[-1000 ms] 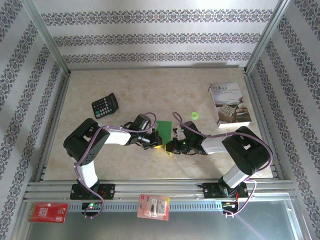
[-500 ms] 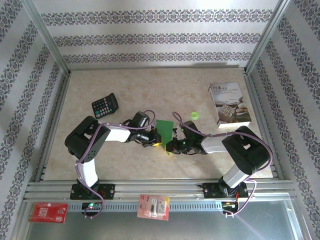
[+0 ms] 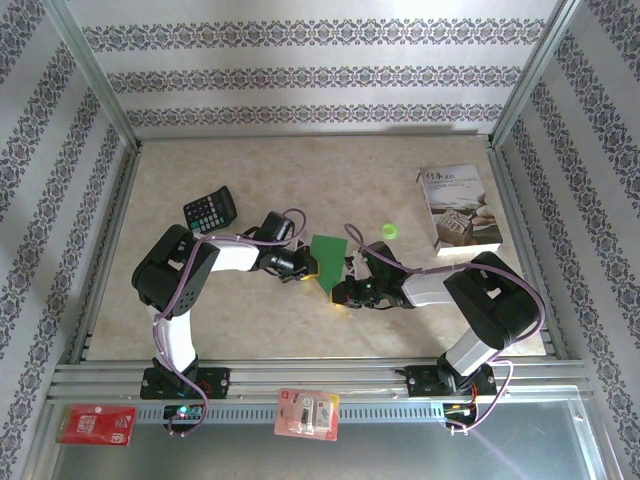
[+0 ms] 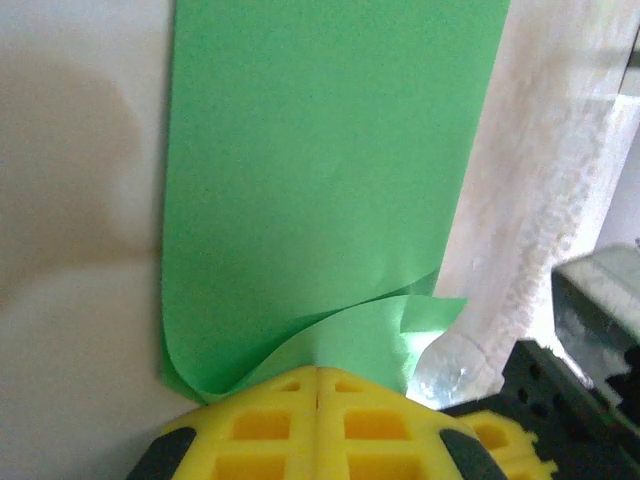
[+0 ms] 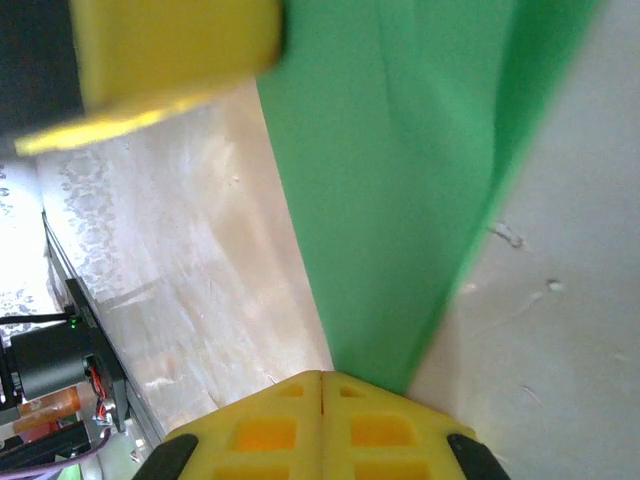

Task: Fold a paper plane with a square sheet of paper (pick it up from the middle)
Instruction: Third fold the triangle at the center of the table.

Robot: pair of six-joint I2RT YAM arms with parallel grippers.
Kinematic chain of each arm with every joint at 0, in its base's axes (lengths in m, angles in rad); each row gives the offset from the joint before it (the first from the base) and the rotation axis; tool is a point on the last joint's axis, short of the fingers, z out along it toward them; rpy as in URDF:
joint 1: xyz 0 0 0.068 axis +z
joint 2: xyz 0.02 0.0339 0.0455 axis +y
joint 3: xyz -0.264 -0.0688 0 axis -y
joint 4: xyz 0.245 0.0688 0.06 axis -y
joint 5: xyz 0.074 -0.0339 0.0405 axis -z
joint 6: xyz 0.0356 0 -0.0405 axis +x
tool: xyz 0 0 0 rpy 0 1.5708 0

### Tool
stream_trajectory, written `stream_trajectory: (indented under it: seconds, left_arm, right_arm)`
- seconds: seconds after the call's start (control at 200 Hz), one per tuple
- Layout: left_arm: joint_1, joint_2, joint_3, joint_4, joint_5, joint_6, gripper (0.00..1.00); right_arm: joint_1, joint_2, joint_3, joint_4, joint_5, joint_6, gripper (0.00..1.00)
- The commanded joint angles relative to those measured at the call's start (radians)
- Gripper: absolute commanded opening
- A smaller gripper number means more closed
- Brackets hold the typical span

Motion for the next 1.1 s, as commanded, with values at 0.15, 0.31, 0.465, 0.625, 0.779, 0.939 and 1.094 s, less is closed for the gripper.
stream_trajectory:
  seconds: [0.15, 0.31, 0.465, 0.625, 0.779, 0.939, 1.094]
  left_arm:
    - [0.063, 0.045, 0.034, -0.088, -0.098, 0.066, 0.00]
    - [0.059, 0.032, 0.017, -0.087, -0.081, 0.060, 0.00]
    - [0.035, -0.001, -0.041, -0.056, -0.079, 0.026, 0.00]
    - [0.006, -0.034, -0.105, 0.004, -0.088, -0.034, 0.00]
    - [-0.018, -0.060, -0.144, 0.038, -0.105, -0.071, 0.00]
    - [-0.027, -0.067, -0.161, 0.056, -0.104, -0.084, 0.00]
    - [-0.028, -0.066, -0.160, 0.046, -0.102, -0.079, 0.00]
  right_arm:
    - [-0.006, 0.077, -0.056, -0.214, 0.154, -0.057, 0.00]
    - [-0.015, -0.001, -0.036, -0.204, 0.099, -0.071, 0.00]
    - [-0.015, -0.129, 0.025, -0.178, 0.054, -0.069, 0.00]
    - [-0.012, -0.105, 0.118, -0.158, 0.047, -0.056, 0.00]
    - [0.007, -0.017, 0.193, -0.153, 0.042, -0.057, 0.00]
    - [0.012, 0.084, 0.243, -0.148, 0.049, -0.073, 0.00]
    - [0.011, 0.148, 0.246, -0.163, 0.051, -0.085, 0.00]
